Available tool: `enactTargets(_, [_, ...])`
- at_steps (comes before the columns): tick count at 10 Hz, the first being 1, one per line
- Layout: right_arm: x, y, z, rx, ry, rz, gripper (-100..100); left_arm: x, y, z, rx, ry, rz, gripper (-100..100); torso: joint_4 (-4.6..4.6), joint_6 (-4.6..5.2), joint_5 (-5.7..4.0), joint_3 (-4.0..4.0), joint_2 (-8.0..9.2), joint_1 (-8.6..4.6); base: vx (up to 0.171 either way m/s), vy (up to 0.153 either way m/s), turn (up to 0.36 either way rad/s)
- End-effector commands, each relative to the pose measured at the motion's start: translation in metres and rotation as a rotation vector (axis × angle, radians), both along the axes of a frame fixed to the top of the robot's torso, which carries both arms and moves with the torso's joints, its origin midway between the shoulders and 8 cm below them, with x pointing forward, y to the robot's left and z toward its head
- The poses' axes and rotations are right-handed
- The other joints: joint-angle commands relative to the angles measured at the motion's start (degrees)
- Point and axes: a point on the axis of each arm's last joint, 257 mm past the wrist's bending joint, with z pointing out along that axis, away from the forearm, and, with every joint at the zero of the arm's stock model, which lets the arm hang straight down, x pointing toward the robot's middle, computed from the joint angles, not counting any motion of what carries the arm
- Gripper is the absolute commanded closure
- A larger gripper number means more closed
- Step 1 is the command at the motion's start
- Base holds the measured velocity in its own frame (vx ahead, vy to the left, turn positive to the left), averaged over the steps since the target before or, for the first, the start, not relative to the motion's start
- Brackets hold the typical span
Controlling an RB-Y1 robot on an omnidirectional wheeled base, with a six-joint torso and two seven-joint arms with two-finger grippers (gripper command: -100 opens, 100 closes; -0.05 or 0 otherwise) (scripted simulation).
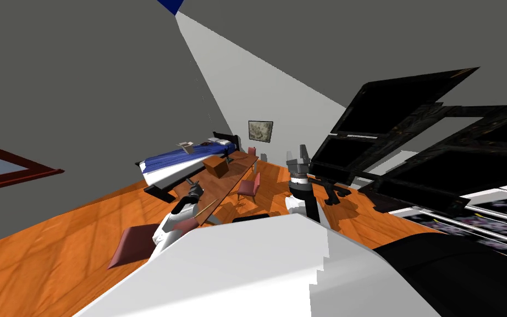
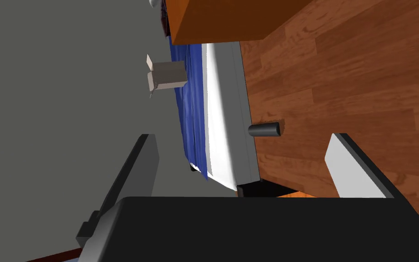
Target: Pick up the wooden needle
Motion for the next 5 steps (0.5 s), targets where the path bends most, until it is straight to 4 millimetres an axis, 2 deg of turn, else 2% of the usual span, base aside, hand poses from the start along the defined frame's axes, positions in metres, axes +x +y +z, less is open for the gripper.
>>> enactTargets(1, [0.0,0.0,0.0,0.0,0.0,0.0,0,-0.005,0.015,-0.017,-0.032,0.057,0.029,-100,0.0,0.0,0.0,0.0,0.0,0.0,0.038,0.004,-0.155])
enactTargets(2, [0.0,0.0,0.0,0.0,0.0,0.0,0,-0.011,0.018,-0.031,-0.04,0.084,0.039,-100,0.0,0.03,0.0,-0.01,-0.02,0.03,0.031,0.014,-0.058])
enactTargets(3, [0.0,0.0,0.0,0.0,0.0,0.0,0,-0.011,0.018,-0.031,-0.04,0.084,0.039,-100,0.0,-0.02,0.01,0.01,0.01,0.06,0.012,0.009,0.032])
enactTargets(5, [0.0,0.0,0.0,0.0,0.0,0.0,0,-0.021,0.028,-0.054,-0.074,0.145,0.069,-100,0.02,0.02,0.01,0.03,0.04,0.05,0.024,0.012,-0.105])
